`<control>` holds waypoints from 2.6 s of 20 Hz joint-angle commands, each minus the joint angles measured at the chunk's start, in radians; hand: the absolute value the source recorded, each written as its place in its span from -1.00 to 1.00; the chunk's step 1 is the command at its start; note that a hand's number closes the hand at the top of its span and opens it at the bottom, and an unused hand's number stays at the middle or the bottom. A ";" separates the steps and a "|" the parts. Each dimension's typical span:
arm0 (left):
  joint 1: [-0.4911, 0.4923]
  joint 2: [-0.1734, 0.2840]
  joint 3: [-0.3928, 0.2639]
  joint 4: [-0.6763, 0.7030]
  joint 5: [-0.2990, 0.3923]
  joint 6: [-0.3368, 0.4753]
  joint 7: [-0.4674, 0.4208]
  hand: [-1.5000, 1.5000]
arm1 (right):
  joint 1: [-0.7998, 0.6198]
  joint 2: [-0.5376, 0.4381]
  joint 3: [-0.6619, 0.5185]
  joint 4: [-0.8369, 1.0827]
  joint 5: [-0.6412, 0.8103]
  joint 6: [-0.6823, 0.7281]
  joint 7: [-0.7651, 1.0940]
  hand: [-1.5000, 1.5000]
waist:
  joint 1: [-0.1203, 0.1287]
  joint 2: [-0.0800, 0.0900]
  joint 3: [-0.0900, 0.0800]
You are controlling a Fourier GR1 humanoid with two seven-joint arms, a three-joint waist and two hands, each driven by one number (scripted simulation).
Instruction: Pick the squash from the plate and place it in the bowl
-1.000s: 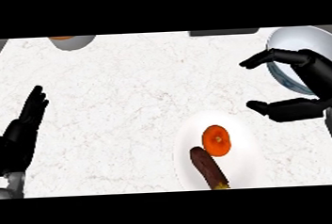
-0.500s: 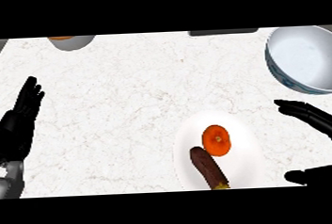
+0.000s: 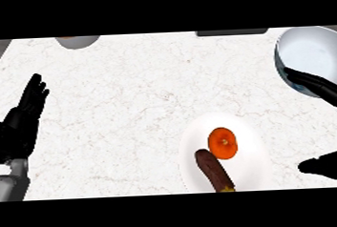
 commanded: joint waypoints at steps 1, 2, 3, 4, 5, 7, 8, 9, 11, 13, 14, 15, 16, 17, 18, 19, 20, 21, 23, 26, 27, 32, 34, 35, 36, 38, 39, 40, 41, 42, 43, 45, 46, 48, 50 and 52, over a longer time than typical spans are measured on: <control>-0.016 -0.022 0.024 0.033 -0.009 -0.001 -0.016 0.00 | -0.108 -0.033 0.020 -0.112 -0.054 0.105 0.223 -1.00 | -0.001 -0.001 -0.001; -0.059 -0.024 0.012 0.076 -0.012 -0.024 -0.024 0.00 | -0.200 -0.008 0.109 -0.009 0.024 0.091 0.222 -1.00 | 0.011 0.005 -0.002; -0.044 0.004 0.016 0.025 -0.006 -0.029 0.023 0.00 | -0.190 -0.068 0.089 0.012 0.017 0.154 0.197 -1.00 | 0.014 0.003 -0.001; -0.042 -0.040 -0.016 0.020 -0.019 -0.007 0.008 0.00 | -0.251 -0.039 0.173 0.011 0.065 0.150 0.267 -1.00 | 0.027 0.005 -0.002; -0.061 -0.030 -0.005 0.045 -0.014 -0.024 0.005 0.00 | -0.269 -0.062 0.184 0.070 0.085 0.187 0.239 -1.00 | 0.026 0.007 -0.002; -0.082 -0.032 0.002 0.054 -0.024 -0.015 0.025 0.00 | -0.357 -0.049 0.211 0.100 0.079 0.238 0.318 -1.00 | 0.023 0.005 -0.001; -0.053 -0.013 0.023 0.046 -0.004 -0.049 -0.001 0.00 | -0.304 -0.024 0.271 0.060 0.117 0.239 0.322 -1.00 | 0.017 0.002 -0.001; -0.052 -0.042 -0.011 0.006 -0.043 0.003 0.040 0.00 | -0.359 -0.024 0.261 0.071 0.085 0.284 0.383 -1.00 | 0.017 0.001 -0.001; -0.026 -0.029 0.008 0.037 -0.031 -0.035 -0.004 0.00 | -0.406 0.011 0.323 0.120 0.102 0.327 0.430 -1.00 | 0.022 0.003 -0.001; -0.002 -0.053 0.005 0.043 -0.038 -0.034 -0.030 0.00 | -0.437 0.053 0.352 0.202 0.130 0.346 0.399 -1.00 | 0.019 0.004 -0.001; -0.070 -0.020 0.027 -0.002 -0.033 -0.026 0.076 0.00 | -0.395 0.049 0.363 0.194 0.149 0.353 0.363 -1.00 | 0.010 0.002 0.000; -0.078 -0.016 0.038 0.031 -0.020 -0.058 0.048 0.00 | -0.441 0.099 0.393 0.229 0.146 0.368 0.411 -1.00 | 0.013 0.003 0.000; -0.017 0.023 0.097 0.022 0.021 -0.101 0.018 0.00 | -0.416 0.102 0.379 0.145 0.112 0.404 0.491 -1.00 | 0.008 -0.001 -0.001; 0.010 -0.031 0.037 -0.052 -0.036 -0.033 0.046 0.00 | -0.424 0.100 0.388 0.242 0.159 0.401 0.393 -1.00 | 0.013 0.001 0.000; 0.007 -0.024 0.058 0.024 -0.019 -0.075 -0.016 0.00 | -0.435 0.115 0.416 0.219 0.136 0.445 0.451 -1.00 | 0.010 0.001 0.000; 0.031 -0.002 0.072 -0.038 -0.014 -0.074 0.014 0.00 | -0.434 0.087 0.419 0.218 0.161 0.469 0.449 -1.00 | 0.012 0.000 0.000; -0.045 -0.019 0.053 -0.020 -0.033 -0.049 0.075 0.00 | -0.444 0.064 0.416 0.277 0.181 0.486 0.393 -1.00 | 0.008 0.002 0.001; -0.074 -0.061 0.034 0.051 -0.058 -0.036 0.029 0.00 | -0.495 0.114 0.435 0.324 0.187 0.500 0.430 -1.00 | 0.006 0.004 0.000; -0.022 -0.053 0.046 -0.039 -0.063 -0.026 0.056 0.00 | -0.485 0.133 0.443 0.348 0.213 0.522 0.437 -1.00 | 0.009 0.001 0.000; -0.006 -0.058 0.076 0.028 -0.059 -0.078 0.002 0.00 | -0.396 0.154 0.490 0.270 0.309 0.495 0.438 -1.00 | 0.000 0.001 0.000; -0.026 -0.068 0.060 -0.030 -0.082 -0.047 0.066 0.00 | -0.472 0.128 0.435 0.329 0.293 0.556 0.399 -1.00 | 0.003 0.001 0.000; -0.011 -0.078 0.074 -0.033 -0.089 -0.066 0.053 0.00 | -0.411 0.168 0.500 0.279 0.485 0.347 0.310 -1.00 | 0.004 0.001 0.001; -0.067 -0.106 0.077 0.047 -0.097 -0.072 0.029 0.00 | -0.417 0.203 0.542 0.344 0.565 0.289 0.274 -1.00 | 0.002 0.003 0.001; 0.008 -0.119 0.054 -0.041 -0.131 -0.045 0.050 0.00 | -0.375 0.197 0.529 0.361 0.583 0.261 0.235 -1.00 | 0.005 0.001 0.001; -0.025 -0.081 0.120 0.040 -0.094 -0.110 0.009 0.00 | -0.430 0.227 0.497 0.403 0.582 0.296 0.236 -1.00 | 0.004 0.002 0.000; 0.042 -0.108 0.100 -0.081 -0.118 -0.080 0.043 0.00 | -0.345 0.185 0.464 0.344 0.571 0.316 0.199 -1.00 | 0.004 0.000 0.001; -0.022 -0.104 0.117 -0.016 -0.111 -0.100 0.068 0.00 | -0.378 0.249 0.495 0.423 0.607 0.315 0.210 -1.00 | 0.004 0.001 0.001; 0.003 -0.112 0.104 -0.062 -0.131 -0.087 0.080 0.00 | -0.368 0.272 0.504 0.402 0.618 0.344 0.257 -1.00 | 0.004 0.000 0.000; 0.030 -0.127 0.100 -0.029 -0.135 -0.097 0.031 0.00 | -0.335 0.241 0.511 0.422 0.637 0.313 0.203 -1.00 | 0.003 0.001 0.000; -0.001 -0.138 0.096 -0.013 -0.137 -0.108 0.011 0.00 | -0.303 0.207 0.493 0.402 0.635 0.311 0.167 -1.00 | -0.001 0.001 0.000; -0.035 -0.075 0.164 0.008 -0.080 -0.165 0.041 0.00 | -0.255 0.241 0.541 0.376 0.660 0.285 0.201 -1.00 | -0.002 0.001 0.000; 0.040 -0.095 0.171 0.000 -0.096 -0.174 -0.014 0.00 | -0.259 0.238 0.524 0.395 0.694 0.289 0.166 -1.00 | 0.002 0.000 0.000; 0.017 -0.162 0.098 -0.076 -0.172 -0.076 0.084 0.00 | -0.240 0.253 0.513 0.340 0.692 0.336 0.218 -1.00 | -0.001 -0.001 0.001; -0.056 -0.108 0.151 -0.062 -0.139 -0.132 0.140 0.00 | -0.237 0.264 0.483 0.276 0.683 0.396 0.248 -1.00 | -0.003 -0.001 0.000; -0.026 -0.152 0.154 0.004 -0.165 -0.135 0.039 0.00 | -0.216 0.291 0.505 0.391 0.762 0.276 0.162 -1.00 | -0.001 0.001 0.000; 0.009 -0.179 0.124 -0.063 -0.194 -0.116 0.064 0.00 | -0.287 0.328 0.466 0.480 0.764 0.284 0.137 -1.00 | 0.003 0.001 0.001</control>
